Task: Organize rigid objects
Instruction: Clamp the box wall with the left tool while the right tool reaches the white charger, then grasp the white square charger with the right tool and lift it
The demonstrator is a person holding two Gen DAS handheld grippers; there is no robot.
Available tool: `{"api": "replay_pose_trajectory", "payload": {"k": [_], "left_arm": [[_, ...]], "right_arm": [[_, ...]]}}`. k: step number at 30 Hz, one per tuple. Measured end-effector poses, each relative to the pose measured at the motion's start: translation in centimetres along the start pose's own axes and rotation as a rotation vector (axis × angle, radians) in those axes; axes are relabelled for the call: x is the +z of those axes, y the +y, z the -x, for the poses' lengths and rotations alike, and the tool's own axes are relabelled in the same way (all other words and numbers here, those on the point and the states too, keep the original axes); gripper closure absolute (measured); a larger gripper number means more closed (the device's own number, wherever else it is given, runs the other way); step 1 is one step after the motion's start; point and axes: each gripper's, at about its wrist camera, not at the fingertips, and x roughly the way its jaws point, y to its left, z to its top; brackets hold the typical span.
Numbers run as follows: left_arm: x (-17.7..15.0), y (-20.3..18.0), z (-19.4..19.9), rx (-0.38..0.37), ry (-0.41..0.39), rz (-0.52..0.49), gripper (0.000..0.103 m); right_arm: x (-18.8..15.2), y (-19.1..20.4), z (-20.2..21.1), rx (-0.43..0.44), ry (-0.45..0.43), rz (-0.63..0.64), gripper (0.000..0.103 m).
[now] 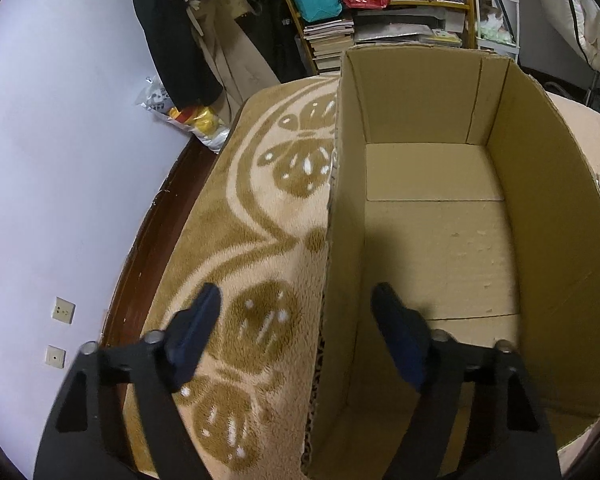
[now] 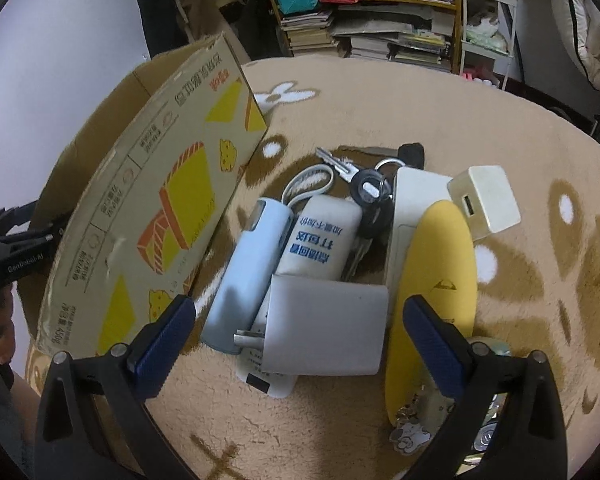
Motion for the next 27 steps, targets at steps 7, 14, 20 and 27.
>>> {"api": "replay_pose_trajectory", "payload": {"k": [7, 14, 20, 27], "left_arm": [[0.0, -0.2, -0.6, -0.042, 0.041, 0.0, 0.061], [-0.3, -1.7, -0.5, -0.064, 0.035, -0.054, 0.085], [-0.3, -2.0, -0.1, -0.059, 0.017, -0.075, 0.086], [-0.7, -2.2, -0.1, -0.049, 0.015, -0.079, 0.085]], "right_arm": [[-0.3, -0.2, -0.7, 0.0, 0.032, 0.004, 0.011], [-0.4, -0.4, -0.7, -0.004, 0.043, -0.015, 0.015], [-0.6, 0.1, -0.7, -0.002, 0.062, -0.003, 0.018], [-0.7, 0.0, -0.7, -0.007, 0.06, -0.013, 0.029]]}}
